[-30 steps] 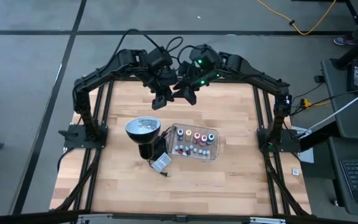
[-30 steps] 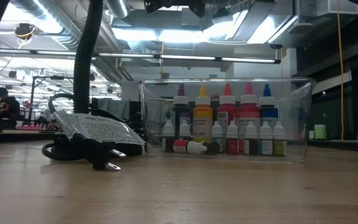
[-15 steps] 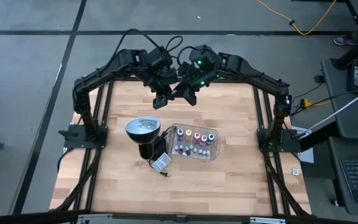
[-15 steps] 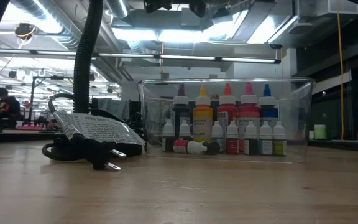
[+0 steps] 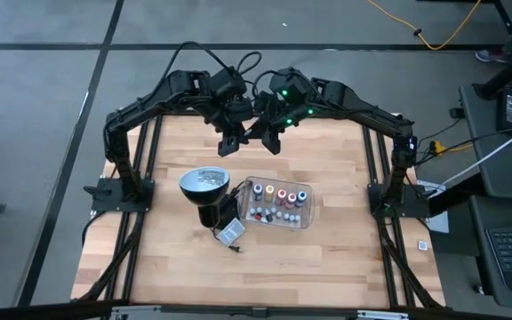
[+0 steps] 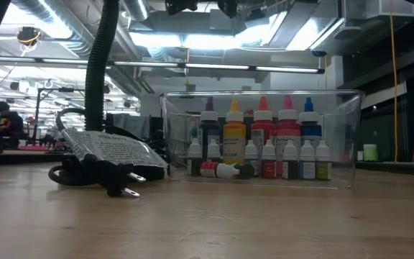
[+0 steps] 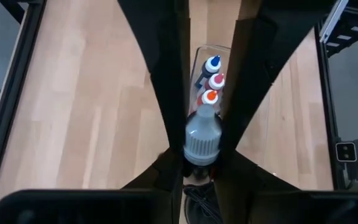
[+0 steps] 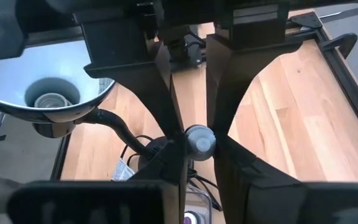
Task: Pick & Place food coloring
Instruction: Put the small red food coloring bottle into the transparent bin
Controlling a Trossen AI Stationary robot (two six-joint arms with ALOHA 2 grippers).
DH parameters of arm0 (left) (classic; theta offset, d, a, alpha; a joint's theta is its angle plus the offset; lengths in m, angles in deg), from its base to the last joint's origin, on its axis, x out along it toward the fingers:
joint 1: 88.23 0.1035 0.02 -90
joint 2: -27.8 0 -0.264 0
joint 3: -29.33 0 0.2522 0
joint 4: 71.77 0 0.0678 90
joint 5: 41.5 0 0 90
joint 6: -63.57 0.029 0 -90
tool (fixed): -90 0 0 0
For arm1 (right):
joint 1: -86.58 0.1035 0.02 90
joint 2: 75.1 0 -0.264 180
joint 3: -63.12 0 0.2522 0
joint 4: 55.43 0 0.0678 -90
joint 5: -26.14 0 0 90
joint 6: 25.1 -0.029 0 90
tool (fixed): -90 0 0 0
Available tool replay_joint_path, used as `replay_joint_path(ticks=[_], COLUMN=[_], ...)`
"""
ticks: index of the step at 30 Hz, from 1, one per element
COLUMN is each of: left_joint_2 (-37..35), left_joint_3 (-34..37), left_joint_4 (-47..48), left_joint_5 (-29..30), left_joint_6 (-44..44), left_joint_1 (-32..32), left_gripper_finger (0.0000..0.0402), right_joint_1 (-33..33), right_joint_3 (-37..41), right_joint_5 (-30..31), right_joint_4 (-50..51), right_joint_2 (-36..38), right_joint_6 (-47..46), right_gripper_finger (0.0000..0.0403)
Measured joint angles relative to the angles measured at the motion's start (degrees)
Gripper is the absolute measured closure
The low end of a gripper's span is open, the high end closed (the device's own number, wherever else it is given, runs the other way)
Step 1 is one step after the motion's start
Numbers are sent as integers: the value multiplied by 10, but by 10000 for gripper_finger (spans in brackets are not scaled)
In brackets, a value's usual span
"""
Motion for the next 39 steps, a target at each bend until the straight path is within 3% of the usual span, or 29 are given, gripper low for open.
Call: replay_joint_path(ticks=[9,20,23,32,39], left_joint_2=[0,-1,-11,-128,-251], left_joint_3=[0,0,0,0,0], left_joint_4=[37,42,33,-81,-191], left_joint_5=[-31,-34,-34,-32,30], left_joint_6=[-12,-2,3,-8,-16], left_joint_1=[0,50,79,150,169], left_gripper_finger=[274,116,85,68,68], right_joint_1=[2,4,11,39,74], right_joint_3=[-7,-8,-8,-1,-1], right_joint_5=[-1,6,49,79,81], right_joint_4=[2,55,81,107,108], right_joint_2=[0,5,5,4,-22], right_joint_6=[-2,-6,0,2,5], right_gripper_finger=[342,342,342,342,341])
